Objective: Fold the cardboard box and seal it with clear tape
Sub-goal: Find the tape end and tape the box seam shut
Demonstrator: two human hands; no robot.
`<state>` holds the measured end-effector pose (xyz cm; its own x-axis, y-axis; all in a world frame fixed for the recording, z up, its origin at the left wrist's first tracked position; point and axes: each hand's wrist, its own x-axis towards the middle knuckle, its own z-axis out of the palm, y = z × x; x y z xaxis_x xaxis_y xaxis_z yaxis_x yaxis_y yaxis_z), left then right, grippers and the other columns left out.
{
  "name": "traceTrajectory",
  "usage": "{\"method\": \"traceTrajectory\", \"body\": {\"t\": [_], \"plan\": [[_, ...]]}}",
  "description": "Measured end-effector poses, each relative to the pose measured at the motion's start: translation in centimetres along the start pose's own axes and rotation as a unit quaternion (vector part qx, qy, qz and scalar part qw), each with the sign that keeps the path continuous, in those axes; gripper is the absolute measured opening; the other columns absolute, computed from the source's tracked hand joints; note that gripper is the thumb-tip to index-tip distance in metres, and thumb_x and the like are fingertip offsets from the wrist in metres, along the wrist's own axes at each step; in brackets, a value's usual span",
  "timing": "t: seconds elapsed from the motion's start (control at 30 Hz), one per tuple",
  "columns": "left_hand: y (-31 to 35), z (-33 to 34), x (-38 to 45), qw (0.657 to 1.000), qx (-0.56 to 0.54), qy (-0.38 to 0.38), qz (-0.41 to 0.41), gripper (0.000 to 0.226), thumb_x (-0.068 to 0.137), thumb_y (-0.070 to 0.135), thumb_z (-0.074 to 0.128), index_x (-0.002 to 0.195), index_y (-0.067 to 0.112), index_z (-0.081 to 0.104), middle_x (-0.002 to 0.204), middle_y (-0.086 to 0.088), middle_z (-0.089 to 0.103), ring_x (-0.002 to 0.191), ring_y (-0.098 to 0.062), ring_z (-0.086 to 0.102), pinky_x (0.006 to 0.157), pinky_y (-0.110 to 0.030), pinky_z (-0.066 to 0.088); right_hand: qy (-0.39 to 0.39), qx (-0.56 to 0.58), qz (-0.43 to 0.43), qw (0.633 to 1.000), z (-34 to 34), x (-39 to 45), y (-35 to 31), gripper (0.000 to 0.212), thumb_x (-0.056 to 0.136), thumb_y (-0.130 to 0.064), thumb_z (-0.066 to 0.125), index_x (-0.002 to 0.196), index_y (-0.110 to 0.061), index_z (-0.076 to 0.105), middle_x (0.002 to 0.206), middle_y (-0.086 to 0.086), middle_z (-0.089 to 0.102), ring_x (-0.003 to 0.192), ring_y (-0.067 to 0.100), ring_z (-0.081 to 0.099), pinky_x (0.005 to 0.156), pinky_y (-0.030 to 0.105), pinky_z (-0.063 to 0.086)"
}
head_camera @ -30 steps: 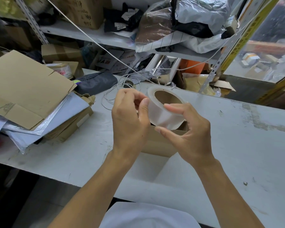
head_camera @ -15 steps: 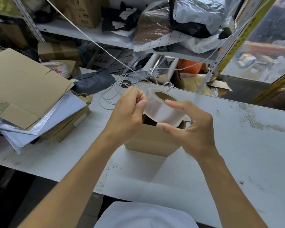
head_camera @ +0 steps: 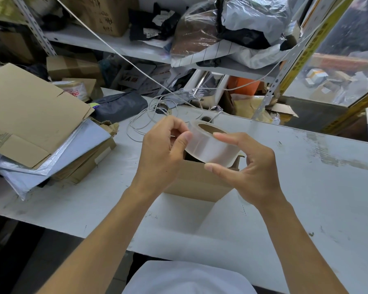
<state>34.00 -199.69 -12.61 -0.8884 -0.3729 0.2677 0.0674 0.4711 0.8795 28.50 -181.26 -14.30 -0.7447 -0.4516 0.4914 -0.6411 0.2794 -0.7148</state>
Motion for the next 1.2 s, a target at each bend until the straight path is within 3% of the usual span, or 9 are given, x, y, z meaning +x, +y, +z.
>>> {"method": "traceTrajectory", "body": {"t": [0.17, 0.23, 0.37, 0.57, 0.77, 0.9, 1.03, 1.13, 1.2], "plan": [[1.5, -0.6, 0.0, 0.999, 0.023, 0.015, 0.039, 0.007, 0.100, 0.008, 0.052, 0.093, 0.009, 0.053, 0.080, 0.008, 0.067, 0.077, -0.003, 0.063, 0.064, -0.014, 0.044, -0.012, -0.063, -0.011, 0.998, -0.2, 0.3, 0.5, 0.053, 0.070, -0.023, 0.089, 0.118, -0.011, 0.070, 0.110, -0.005, 0.069, 0.104, 0.010, 0.064, 0.087, 0.020, 0.050], [1.4, -1.1, 0.1, 0.999, 0.022, 0.007, 0.044, 0.003, 0.098, 0.010, 0.057, 0.096, 0.012, 0.055, 0.088, 0.008, 0.065, 0.083, -0.003, 0.063, 0.069, -0.012, 0.046, 0.008, -0.056, 0.003, 0.998, -0.9, 0.2, 0.5, 0.053, 0.070, -0.021, 0.090, 0.118, -0.010, 0.070, 0.111, -0.004, 0.070, 0.106, 0.010, 0.065, 0.088, 0.022, 0.051], [0.8, -0.9, -0.5, 0.999, -0.033, -0.019, -0.004, 0.025, 0.088, 0.013, 0.073, 0.113, 0.015, 0.068, 0.101, 0.006, 0.069, 0.091, -0.007, 0.067, 0.077, -0.013, 0.051, 0.011, -0.071, -0.031, 0.997, -1.9, 0.6, -0.6, 0.054, 0.070, -0.021, 0.091, 0.118, -0.011, 0.069, 0.112, -0.006, 0.068, 0.105, 0.011, 0.064, 0.089, 0.019, 0.049], [1.5, 0.5, -1.0, 0.991, -0.103, 0.079, -0.018, 0.009, 0.085, 0.008, 0.076, 0.088, 0.016, 0.074, 0.082, 0.009, 0.073, 0.079, -0.008, 0.069, 0.074, -0.018, 0.052, -0.005, -0.070, -0.056, 0.996, -1.5, 0.8, -1.1, 0.053, 0.070, -0.021, 0.090, 0.118, -0.012, 0.069, 0.112, -0.010, 0.065, 0.104, 0.010, 0.063, 0.088, 0.018, 0.048], [1.2, 0.6, -1.0, 0.997, 0.002, 0.071, 0.032, 0.005, 0.092, 0.010, 0.064, 0.088, 0.013, 0.065, 0.083, 0.008, 0.064, 0.080, -0.008, 0.060, 0.068, -0.016, 0.047, -0.011, -0.070, -0.055, 0.996, -1.3, 0.8, -1.3, 0.053, 0.069, -0.023, 0.089, 0.117, -0.013, 0.070, 0.110, -0.006, 0.067, 0.103, 0.012, 0.064, 0.088, 0.018, 0.049], [0.4, 0.8, -0.7, 0.995, 0.070, 0.040, 0.053, 0.007, 0.093, 0.013, 0.056, 0.091, 0.009, 0.061, 0.086, 0.002, 0.064, 0.081, -0.012, 0.058, 0.072, -0.027, 0.048, -0.017, -0.088, -0.032, 0.995, -0.8, 1.0, -1.1, 0.054, 0.070, -0.027, 0.088, 0.119, -0.012, 0.071, 0.108, 0.000, 0.071, 0.100, 0.016, 0.067, 0.087, 0.022, 0.051], [0.3, 0.3, -0.2, 0.998, 0.057, 0.007, 0.031, 0.006, 0.096, 0.010, 0.056, 0.090, 0.010, 0.059, 0.081, 0.005, 0.063, 0.077, -0.010, 0.058, 0.065, -0.018, 0.044, -0.020, -0.084, -0.003, 0.996, -0.7, 1.2, -1.0, 0.056, 0.070, -0.029, 0.089, 0.121, -0.014, 0.070, 0.108, -0.001, 0.071, 0.098, 0.009, 0.065, 0.087, 0.016, 0.048], [0.4, 0.0, 0.1, 0.999, -0.011, -0.048, 0.007, 0.008, 0.096, 0.010, 0.054, 0.088, 0.011, 0.055, 0.076, 0.004, 0.063, 0.072, -0.010, 0.059, 0.066, -0.025, 0.048, -0.017, -0.088, 0.007, 0.996, -0.5, 1.4, -1.0, 0.057, 0.069, -0.026, 0.090, 0.121, -0.014, 0.071, 0.103, 0.001, 0.065, 0.093, 0.005, 0.057, 0.082, 0.012, 0.044], [0.7, 0.0, 0.1, 0.990, -0.098, -0.100, -0.010, 0.007, 0.092, 0.011, 0.051, 0.086, 0.011, 0.053, 0.073, 0.000, 0.062, 0.071, -0.020, 0.060, 0.069, -0.035, 0.050, -0.015, -0.097, 0.014, 0.995, -0.5, 1.7, -0.9, 0.056, 0.069, -0.027, 0.089, 0.121, -0.015, 0.071, 0.102, 0.003, 0.062, 0.092, 0.009, 0.056, 0.083, 0.022, 0.049]]}}
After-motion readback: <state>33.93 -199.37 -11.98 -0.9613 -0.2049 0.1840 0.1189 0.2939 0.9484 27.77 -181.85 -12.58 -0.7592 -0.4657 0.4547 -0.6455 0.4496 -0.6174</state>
